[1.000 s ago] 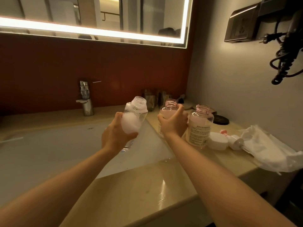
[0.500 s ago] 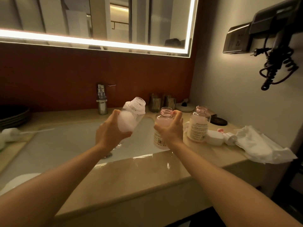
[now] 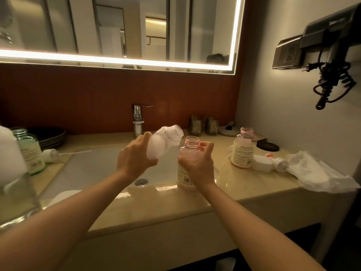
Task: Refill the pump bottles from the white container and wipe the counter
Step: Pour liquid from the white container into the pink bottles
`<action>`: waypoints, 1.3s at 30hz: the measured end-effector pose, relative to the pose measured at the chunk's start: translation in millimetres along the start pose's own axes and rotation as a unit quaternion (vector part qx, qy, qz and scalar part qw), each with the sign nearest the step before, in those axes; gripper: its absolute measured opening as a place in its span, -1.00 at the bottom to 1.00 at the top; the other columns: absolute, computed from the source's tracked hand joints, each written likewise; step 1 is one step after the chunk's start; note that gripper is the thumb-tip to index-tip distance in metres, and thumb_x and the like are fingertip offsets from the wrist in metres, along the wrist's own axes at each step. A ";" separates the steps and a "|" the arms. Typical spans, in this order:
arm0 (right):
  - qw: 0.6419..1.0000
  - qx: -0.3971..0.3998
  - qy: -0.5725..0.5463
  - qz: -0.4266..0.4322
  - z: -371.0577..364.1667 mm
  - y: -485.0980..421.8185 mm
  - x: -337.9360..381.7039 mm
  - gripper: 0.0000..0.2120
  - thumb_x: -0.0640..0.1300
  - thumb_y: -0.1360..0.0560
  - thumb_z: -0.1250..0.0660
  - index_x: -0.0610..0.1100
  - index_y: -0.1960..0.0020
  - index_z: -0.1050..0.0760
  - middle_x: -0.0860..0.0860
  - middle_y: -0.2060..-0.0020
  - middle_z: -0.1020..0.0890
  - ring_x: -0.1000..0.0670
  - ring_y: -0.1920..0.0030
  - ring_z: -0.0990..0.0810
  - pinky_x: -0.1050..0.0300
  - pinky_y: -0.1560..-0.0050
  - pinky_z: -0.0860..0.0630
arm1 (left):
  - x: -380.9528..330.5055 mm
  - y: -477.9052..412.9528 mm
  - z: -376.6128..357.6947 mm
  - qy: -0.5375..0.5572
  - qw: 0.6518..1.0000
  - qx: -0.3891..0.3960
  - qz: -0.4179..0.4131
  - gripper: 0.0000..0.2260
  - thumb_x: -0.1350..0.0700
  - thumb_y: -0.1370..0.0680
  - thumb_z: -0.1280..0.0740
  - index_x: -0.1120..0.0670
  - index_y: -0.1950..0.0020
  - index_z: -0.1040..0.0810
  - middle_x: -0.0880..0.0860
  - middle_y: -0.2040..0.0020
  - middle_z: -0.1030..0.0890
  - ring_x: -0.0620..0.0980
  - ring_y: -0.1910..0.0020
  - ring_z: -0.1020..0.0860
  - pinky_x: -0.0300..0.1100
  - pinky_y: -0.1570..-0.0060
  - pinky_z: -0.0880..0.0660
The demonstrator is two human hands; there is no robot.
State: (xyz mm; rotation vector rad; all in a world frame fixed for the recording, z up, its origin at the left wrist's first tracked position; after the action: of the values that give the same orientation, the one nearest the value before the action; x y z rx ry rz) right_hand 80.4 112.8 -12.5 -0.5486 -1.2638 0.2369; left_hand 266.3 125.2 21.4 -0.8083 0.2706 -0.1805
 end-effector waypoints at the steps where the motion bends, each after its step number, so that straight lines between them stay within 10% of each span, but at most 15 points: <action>1: 1.000 -0.004 -0.008 0.002 -0.1 1.0 -0.6 -0.38 -0.17 -0.31 -0.48 0.00 -0.11 -0.09 0.03 -0.03 -0.41 0.06 0.03 -0.46 0.36 0.15 -0.39 | -0.5 -0.7 1.0 -0.009 1.000 0.000 -0.010 -0.37 0.03 -0.26 -0.56 0.16 -0.22 -0.39 0.16 -0.05 -0.57 0.18 0.10 -0.58 -0.02 0.28 -0.53; 13: 1.000 -0.018 0.011 0.011 -4.5 1.1 -8.4 -0.30 -0.14 -0.27 -0.51 -0.04 -0.19 -0.10 0.08 -0.07 -0.35 0.05 -0.05 -0.43 0.19 -0.01 -0.47 | -14.6 -22.4 10.3 -0.135 0.984 -0.017 -0.117 -0.24 0.06 -0.09 -0.63 0.12 -0.15 -0.31 0.16 0.09 -0.60 0.15 0.26 -0.61 -0.09 0.51 -0.53; 39: 1.000 -0.006 0.016 0.006 -3.3 1.1 -11.6 -0.28 -0.14 -0.27 -0.52 -0.02 -0.20 -0.09 -0.01 -0.20 -0.38 0.05 -0.11 -0.40 0.14 -0.04 -0.47 | -25.8 -39.6 28.0 -0.232 0.953 -0.069 -0.184 -0.24 0.03 -0.05 -0.64 0.09 -0.15 -0.39 0.09 0.07 -0.59 0.09 0.19 -0.60 -0.13 0.37 -0.51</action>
State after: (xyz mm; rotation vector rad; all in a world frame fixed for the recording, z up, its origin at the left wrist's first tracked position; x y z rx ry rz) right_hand 80.3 107.5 -23.4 -0.5685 -1.2322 0.2297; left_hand 248.1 124.3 73.2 -1.0099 -0.3195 -0.3156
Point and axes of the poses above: each hand's wrist, its own y-axis away from the middle knuckle, its own z-axis out of the back of the hand, x = y × z, the point moved 6 cm from there along -y, towards the middle knuckle
